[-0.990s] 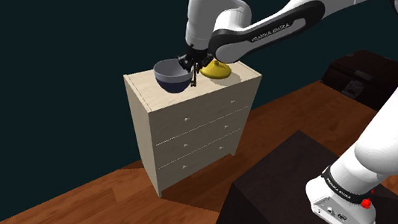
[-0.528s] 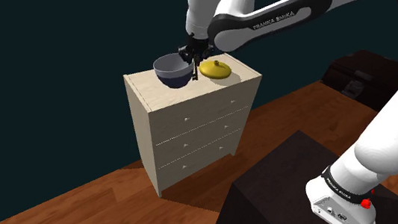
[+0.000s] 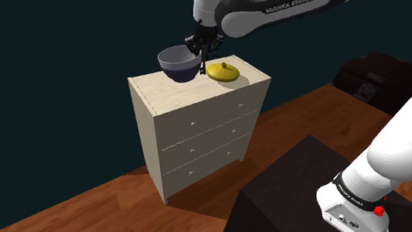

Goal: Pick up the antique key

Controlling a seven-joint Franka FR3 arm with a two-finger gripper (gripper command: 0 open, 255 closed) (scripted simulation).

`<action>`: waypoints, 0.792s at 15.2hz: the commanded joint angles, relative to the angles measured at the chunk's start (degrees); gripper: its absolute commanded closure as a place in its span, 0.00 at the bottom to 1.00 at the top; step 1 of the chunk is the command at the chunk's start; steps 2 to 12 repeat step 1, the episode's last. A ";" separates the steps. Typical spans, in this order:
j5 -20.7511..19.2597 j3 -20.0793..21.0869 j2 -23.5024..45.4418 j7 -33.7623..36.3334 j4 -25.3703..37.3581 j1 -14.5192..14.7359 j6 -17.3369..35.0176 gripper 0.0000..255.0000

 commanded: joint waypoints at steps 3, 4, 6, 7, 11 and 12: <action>0.15 0.01 -0.08 -0.22 0.28 -0.01 -0.30 1.00; 0.15 0.01 -0.08 -0.22 0.28 -0.01 -0.30 1.00; 0.15 0.01 -0.08 -0.22 0.28 -0.01 -0.30 1.00; 0.15 0.01 -0.08 -0.22 0.28 -0.01 -0.30 1.00; 0.15 0.01 -0.08 -0.22 0.28 -0.01 -0.30 1.00; 0.15 0.01 -0.08 -0.22 0.28 -0.01 -0.30 1.00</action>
